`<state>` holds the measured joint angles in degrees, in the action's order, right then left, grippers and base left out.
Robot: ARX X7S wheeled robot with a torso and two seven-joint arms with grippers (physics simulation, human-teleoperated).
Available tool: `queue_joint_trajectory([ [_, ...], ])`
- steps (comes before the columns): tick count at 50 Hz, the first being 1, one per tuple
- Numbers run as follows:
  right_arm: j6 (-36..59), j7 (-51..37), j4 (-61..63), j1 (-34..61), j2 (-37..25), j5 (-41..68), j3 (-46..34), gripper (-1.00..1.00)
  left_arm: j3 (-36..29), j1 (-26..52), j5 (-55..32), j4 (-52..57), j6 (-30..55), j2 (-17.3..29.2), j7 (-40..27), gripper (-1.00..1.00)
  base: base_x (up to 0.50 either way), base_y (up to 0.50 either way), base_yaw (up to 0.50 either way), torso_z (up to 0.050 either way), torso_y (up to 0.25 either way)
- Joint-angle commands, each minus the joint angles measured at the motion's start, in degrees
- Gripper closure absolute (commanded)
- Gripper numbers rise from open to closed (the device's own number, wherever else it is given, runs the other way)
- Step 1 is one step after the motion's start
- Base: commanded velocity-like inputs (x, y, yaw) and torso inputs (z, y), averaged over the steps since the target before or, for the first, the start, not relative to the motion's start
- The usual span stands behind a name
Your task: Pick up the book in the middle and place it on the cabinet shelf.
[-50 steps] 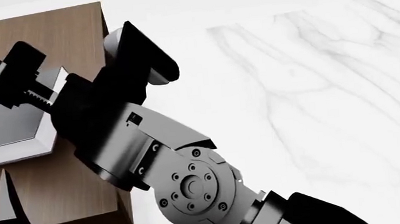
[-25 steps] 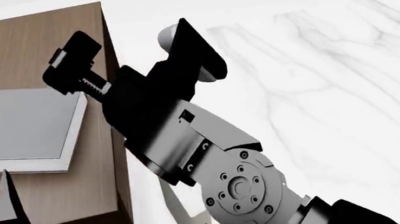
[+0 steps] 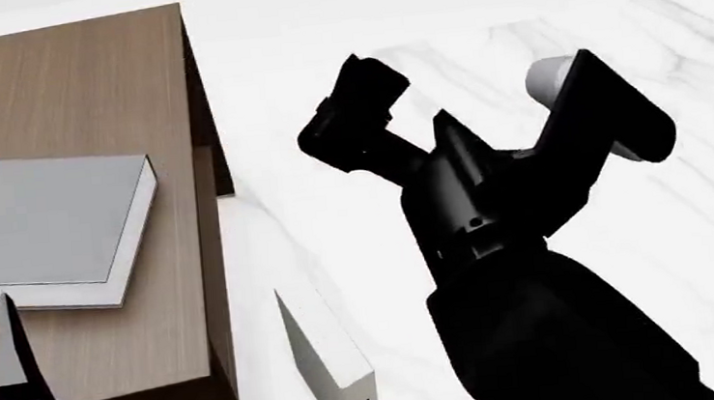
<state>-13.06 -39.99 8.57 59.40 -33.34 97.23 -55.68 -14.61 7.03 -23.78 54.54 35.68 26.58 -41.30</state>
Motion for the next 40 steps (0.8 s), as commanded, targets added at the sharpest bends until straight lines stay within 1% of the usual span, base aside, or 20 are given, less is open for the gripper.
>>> queue_joint_trajectory([
  [1, -2.9, -9.5, 14.4, -0.4, -12.8, -29.3, 1.8, -1.0, -0.3, 8.9, -1.7, 2.1, 6.2, 0.9, 2.1, -1.0, 0.0, 0.0, 0.0, 0.0, 0.0],
  [3, 1.2, -14.1, 17.7, 4.0, -15.4, -34.2, 2.4, -1.0, -0.5, 15.6, -2.4, 3.8, 8.8, 1.3, 2.3, -1.0, 0.0, 0.0, 0.0, 0.0, 0.0],
  [4, 2.3, -14.5, 18.5, 5.1, -16.0, -34.7, 2.5, -1.0, -0.1, 17.3, -2.9, 4.1, 9.2, 1.2, 2.5, -1.0, 0.0, 0.0, 0.0, 0.01, 0.0],
  [6, 6.1, -18.0, 21.7, 9.9, -18.1, -38.3, 3.7, -1.0, 0.9, 25.7, -4.9, 4.9, 10.0, 1.3, 4.0, -1.0, 0.0, 0.0, 0.0, 0.0, 0.0],
  [7, 7.5, -18.5, 22.8, 11.7, -18.7, -38.0, 4.1, -1.0, 0.9, 28.0, -5.8, 5.1, 11.4, 1.5, 3.7, -1.0, 0.0, 0.0, 0.0, 0.0, 0.0],
  [8, 10.7, -20.0, 24.9, 15.9, -19.9, -39.1, 5.1, -1.0, 0.2, 35.5, -7.6, 5.3, 14.2, 2.3, 4.0, -1.0, 0.0, 0.0, 0.0, 0.0, 0.0],
  [10, 12.8, -20.6, 26.1, 18.5, -20.4, -39.0, 5.6, -1.0, -0.4, 40.5, -10.1, 5.2, 15.6, 3.3, 2.6, -1.0, 0.0, 0.0, 0.0, 0.0, 0.0],
  [12, 18.2, -21.3, 28.1, 25.4, -21.4, -38.3, 6.8, -1.0, -2.2, 50.7, -10.7, 4.1, 20.7, 3.7, 3.0, -1.0, 0.0, 0.0, 0.0, 0.0, 0.0],
  [13, 19.5, -21.8, 28.6, 27.1, -21.5, -38.4, 7.2, -1.0, -1.5, 52.8, -11.7, 3.3, 21.7, 3.2, 3.1, -1.0, 0.0, 0.0, 0.0, 0.0, 0.0],
  [14, 24.2, -22.3, 29.6, 31.5, -21.8, -39.4, 7.0, -1.0, -2.1, 57.9, -11.7, 2.2, 22.7, 3.1, 4.1, -1.0, 0.0, 0.0, 0.0, 0.0, 0.0],
  [16, 23.8, -21.6, 29.1, 32.3, -21.5, -39.2, 7.6, -1.0, -2.1, 61.2, -11.9, 1.2, 23.3, 2.7, 4.4, -1.0, 0.0, 0.0, 0.0, 0.0, 0.0],
  [18, 27.1, -21.0, 29.3, 35.7, -21.3, -43.5, 6.8, -1.0, -3.1, 68.3, -10.9, -0.8, 23.9, 2.2, 5.5, -1.0, 0.0, 0.0, 0.0, 0.0, 0.0],
  [21, 25.7, -20.9, 28.9, 36.0, -20.9, -44.2, 7.8, -1.0, -4.0, 72.3, -9.9, -1.8, 25.8, 2.1, 4.8, -1.0, 0.0, 0.0, 0.0, 0.0, 0.0],
  [24, 27.3, -20.4, 29.0, 37.9, -20.8, -42.7, 8.1, -1.0, -6.5, 76.5, -7.8, -2.9, 23.3, 3.1, 7.3, -1.0, 0.0, 0.0, 0.0, 0.0, 0.0],
  [25, 25.7, -18.7, 28.9, 37.8, -20.4, -43.3, 8.3, -1.0, -6.5, 77.3, -7.6, -3.4, 21.6, 3.1, 8.4, -1.0, 0.0, 0.0, 0.0, 0.0, 0.0],
  [26, 26.1, -18.8, 29.2, 38.5, -20.1, -43.3, 8.4, -1.0, -4.7, 76.2, -7.2, -4.2, 16.0, 1.9, 9.3, -1.0, 0.0, 0.0, 0.0, 0.0, 0.0],
  [27, 26.5, -18.8, 29.5, 39.0, -20.2, -43.4, 8.4, -1.0, -3.8, 75.9, -7.1, -4.6, 13.0, 1.1, 10.0, -1.0, 0.0, 0.0, 0.0, 0.0, 0.0],
  [29, 27.5, -18.9, 29.9, 40.2, -20.2, -43.9, 8.6, -1.0, -4.4, 78.1, -8.2, -4.2, 15.1, 1.2, 10.6, -1.0, 0.0, 0.0, 0.0, 0.0, 0.0],
  [32, 28.6, -19.0, 30.0, 41.4, -20.3, -43.3, 8.9, -1.0, -4.7, 79.3, -7.8, -4.2, 14.8, 1.0, 10.6, -1.0, 0.0, 0.0, 0.0, 0.0, 0.0],
  [40, 30.2, -19.7, 29.8, 42.2, -20.4, -42.8, 9.0, -1.0, -5.0, 80.3, -7.6, -4.2, 15.0, 1.4, 10.7, -1.0, 0.0, 0.0, 0.0, 0.0, 0.0],
])
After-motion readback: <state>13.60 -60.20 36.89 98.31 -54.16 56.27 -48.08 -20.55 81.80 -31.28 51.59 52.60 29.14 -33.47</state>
